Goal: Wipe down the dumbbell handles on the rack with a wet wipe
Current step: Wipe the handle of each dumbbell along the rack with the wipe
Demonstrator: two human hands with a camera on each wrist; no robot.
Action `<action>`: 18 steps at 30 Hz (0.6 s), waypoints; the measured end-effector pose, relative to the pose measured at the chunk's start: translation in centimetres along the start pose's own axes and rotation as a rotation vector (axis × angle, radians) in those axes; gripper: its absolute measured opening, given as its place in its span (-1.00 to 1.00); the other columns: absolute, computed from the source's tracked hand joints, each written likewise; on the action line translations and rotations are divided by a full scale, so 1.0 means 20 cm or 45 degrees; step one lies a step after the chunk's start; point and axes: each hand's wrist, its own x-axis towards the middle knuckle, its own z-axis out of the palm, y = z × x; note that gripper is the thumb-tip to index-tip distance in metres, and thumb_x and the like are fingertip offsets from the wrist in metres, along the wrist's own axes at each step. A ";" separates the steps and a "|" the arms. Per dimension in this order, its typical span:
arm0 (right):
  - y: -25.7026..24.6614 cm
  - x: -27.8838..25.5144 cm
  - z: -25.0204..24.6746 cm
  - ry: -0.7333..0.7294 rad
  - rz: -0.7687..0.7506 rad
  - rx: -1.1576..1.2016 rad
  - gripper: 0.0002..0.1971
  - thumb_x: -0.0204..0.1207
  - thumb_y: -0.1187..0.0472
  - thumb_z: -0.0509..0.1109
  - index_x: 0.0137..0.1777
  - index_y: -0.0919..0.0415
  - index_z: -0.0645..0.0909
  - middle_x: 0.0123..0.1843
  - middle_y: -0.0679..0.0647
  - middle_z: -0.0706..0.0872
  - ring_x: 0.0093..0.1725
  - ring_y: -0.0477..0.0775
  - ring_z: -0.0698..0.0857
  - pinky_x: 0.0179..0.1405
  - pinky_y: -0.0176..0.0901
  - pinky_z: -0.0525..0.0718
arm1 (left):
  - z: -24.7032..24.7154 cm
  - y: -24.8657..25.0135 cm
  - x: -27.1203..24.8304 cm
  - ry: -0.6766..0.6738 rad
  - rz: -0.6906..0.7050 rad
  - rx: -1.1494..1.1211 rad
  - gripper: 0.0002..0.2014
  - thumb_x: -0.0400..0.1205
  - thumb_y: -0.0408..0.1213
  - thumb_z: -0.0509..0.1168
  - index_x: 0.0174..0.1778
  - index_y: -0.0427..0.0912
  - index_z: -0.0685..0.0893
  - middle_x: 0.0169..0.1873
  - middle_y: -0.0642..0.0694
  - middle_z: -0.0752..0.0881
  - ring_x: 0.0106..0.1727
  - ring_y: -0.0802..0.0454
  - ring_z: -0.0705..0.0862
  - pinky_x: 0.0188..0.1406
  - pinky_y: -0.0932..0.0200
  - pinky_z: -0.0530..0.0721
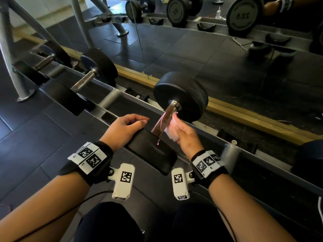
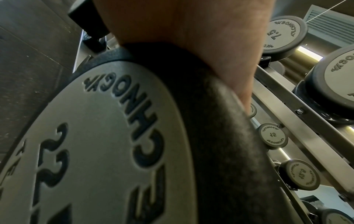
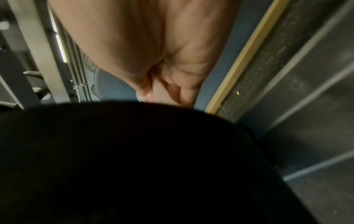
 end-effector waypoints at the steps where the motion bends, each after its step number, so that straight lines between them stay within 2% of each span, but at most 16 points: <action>1: 0.00 -0.01 0.01 -0.053 -0.013 -0.043 -0.64 0.71 -0.07 0.18 0.41 -0.56 0.44 0.58 -0.12 0.42 0.55 0.03 0.41 0.59 0.24 0.36 | 0.00 0.00 0.00 0.004 0.001 0.000 -0.87 0.72 -0.11 0.29 0.10 0.20 0.72 -0.11 0.06 0.80 -0.13 0.13 0.78 0.09 0.10 0.73; 3: 0.00 -0.03 0.02 -0.115 0.017 -0.020 -0.67 0.69 -0.16 0.17 0.38 -0.62 0.44 0.58 -0.10 0.43 0.55 0.03 0.41 0.61 0.28 0.32 | 0.00 0.00 0.01 0.012 -0.001 -0.002 -0.86 0.72 -0.12 0.30 0.10 0.18 0.73 -0.12 0.05 0.80 -0.12 0.09 0.77 0.08 0.08 0.73; 4: 0.01 -0.05 0.02 -0.145 0.041 0.012 -0.68 0.64 -0.24 0.22 0.36 -0.56 0.50 0.50 -0.14 0.54 0.49 -0.03 0.48 0.59 0.25 0.35 | 0.01 -0.01 0.01 0.015 -0.003 -0.004 -0.86 0.72 -0.12 0.30 0.10 0.16 0.74 -0.12 0.04 0.80 -0.12 0.08 0.77 0.07 0.07 0.73; 6: 0.03 -0.09 0.02 -0.230 0.117 0.054 -0.59 0.52 -0.38 0.30 0.32 -0.37 0.64 0.31 -0.20 0.72 0.37 -0.13 0.61 0.55 0.16 0.42 | 0.01 -0.01 0.01 0.025 -0.005 -0.012 -0.86 0.72 -0.14 0.30 0.11 0.13 0.75 -0.12 0.01 0.81 -0.11 0.04 0.78 0.06 0.04 0.74; 8: 0.03 -0.14 0.01 -0.339 0.132 0.023 -0.55 0.49 -0.37 0.35 0.29 -0.24 0.71 0.25 -0.18 0.77 0.32 -0.15 0.68 0.48 0.01 0.49 | 0.01 -0.01 0.01 0.043 -0.005 -0.021 -0.86 0.71 -0.14 0.31 0.10 0.12 0.77 -0.13 -0.01 0.82 -0.13 0.01 0.77 0.02 0.03 0.74; 10: -0.01 -0.15 -0.02 -0.415 0.110 -0.032 -0.61 0.45 -0.27 0.41 0.22 -0.18 0.76 0.22 -0.13 0.80 0.26 -0.17 0.72 0.30 -0.22 0.59 | 0.01 -0.01 0.01 0.048 -0.010 -0.019 -0.86 0.71 -0.12 0.32 0.09 0.13 0.77 -0.15 0.01 0.82 -0.15 0.04 0.78 -0.01 0.06 0.75; 11: -0.05 -0.15 -0.04 -0.392 0.097 -0.048 -0.66 0.45 -0.21 0.41 0.16 -0.16 0.77 0.22 -0.09 0.80 0.25 -0.12 0.73 0.22 -0.28 0.61 | 0.01 -0.01 0.01 0.046 -0.010 -0.019 -0.85 0.71 -0.11 0.31 0.10 0.13 0.77 -0.16 0.03 0.82 -0.16 0.06 0.78 -0.02 0.08 0.75; 13: -0.09 -0.10 -0.09 -0.151 0.075 -0.090 -0.79 0.48 -0.12 0.37 0.06 -0.21 0.75 0.23 0.00 0.75 0.23 0.02 0.71 0.22 -0.12 0.60 | 0.01 -0.02 0.01 0.039 -0.005 -0.015 -0.85 0.71 -0.11 0.31 0.11 0.13 0.77 -0.17 0.05 0.82 -0.18 0.09 0.78 -0.03 0.10 0.74; 14: -0.11 -0.07 -0.11 -0.017 0.060 -0.064 -0.82 0.55 -0.06 0.33 0.07 -0.23 0.72 0.20 -0.01 0.72 0.19 0.02 0.69 0.19 -0.06 0.60 | 0.01 -0.02 0.01 0.036 -0.005 -0.012 -0.85 0.71 -0.10 0.31 0.12 0.14 0.77 -0.18 0.07 0.82 -0.18 0.11 0.79 -0.03 0.11 0.74; 16: -0.12 -0.03 -0.13 0.123 0.045 0.104 -0.82 0.65 0.05 0.30 0.11 -0.20 0.71 0.03 -0.18 0.72 0.03 -0.15 0.71 0.02 -0.19 0.58 | 0.01 -0.02 0.02 0.029 -0.007 -0.012 -0.85 0.71 -0.09 0.31 0.10 0.17 0.77 -0.20 0.11 0.83 -0.20 0.15 0.80 -0.04 0.12 0.74; 17: -0.13 -0.02 -0.11 0.156 0.037 0.123 -0.82 0.67 0.06 0.29 0.11 -0.18 0.71 -0.03 -0.28 0.71 -0.04 -0.25 0.71 -0.05 -0.31 0.56 | 0.01 -0.03 0.02 0.025 -0.005 -0.011 -0.85 0.71 -0.08 0.31 0.09 0.18 0.77 -0.21 0.13 0.83 -0.20 0.16 0.80 -0.03 0.12 0.74; 18: -0.13 -0.01 -0.10 0.149 0.014 0.058 -0.80 0.69 0.07 0.27 0.15 -0.19 0.69 -0.02 -0.36 0.68 -0.04 -0.31 0.69 -0.07 -0.42 0.55 | 0.01 -0.03 0.02 0.025 -0.005 -0.010 -0.86 0.71 -0.08 0.31 0.09 0.19 0.77 -0.22 0.13 0.83 -0.20 0.15 0.80 -0.01 0.11 0.74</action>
